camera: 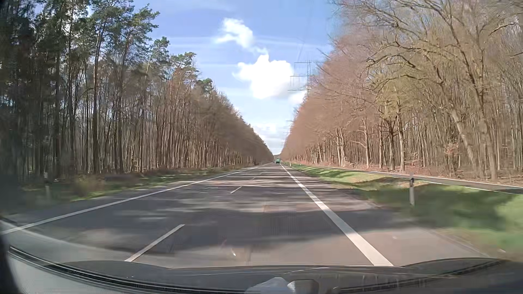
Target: Follow the waypoints while adhering to traffic rules and regulations
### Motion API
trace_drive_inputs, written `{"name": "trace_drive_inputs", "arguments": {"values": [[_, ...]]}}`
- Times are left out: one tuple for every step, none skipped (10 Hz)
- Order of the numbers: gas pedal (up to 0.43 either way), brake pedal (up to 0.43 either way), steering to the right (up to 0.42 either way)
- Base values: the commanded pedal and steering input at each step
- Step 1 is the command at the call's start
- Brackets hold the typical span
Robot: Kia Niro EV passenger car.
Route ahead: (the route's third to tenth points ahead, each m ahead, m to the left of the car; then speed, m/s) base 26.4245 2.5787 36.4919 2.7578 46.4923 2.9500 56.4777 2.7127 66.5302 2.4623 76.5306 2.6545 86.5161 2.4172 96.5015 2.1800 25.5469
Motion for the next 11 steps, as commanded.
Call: {"name": "trace_drive_inputs", "arguments": {"values": [[0.421, 0.000, -0.002], [0.421, 0.000, -0.002], [0.409, 0.000, -0.002], [0.409, 0.000, -0.002], [0.409, 0.000, -0.003], [0.378, 0.000, -0.003], [0.370, 0.000, -0.003], [0.358, 0.000, -0.003], [0.350, 0.000, -0.003], [0.350, 0.000, -0.003], [0.350, 0.000, -0.003]]}}
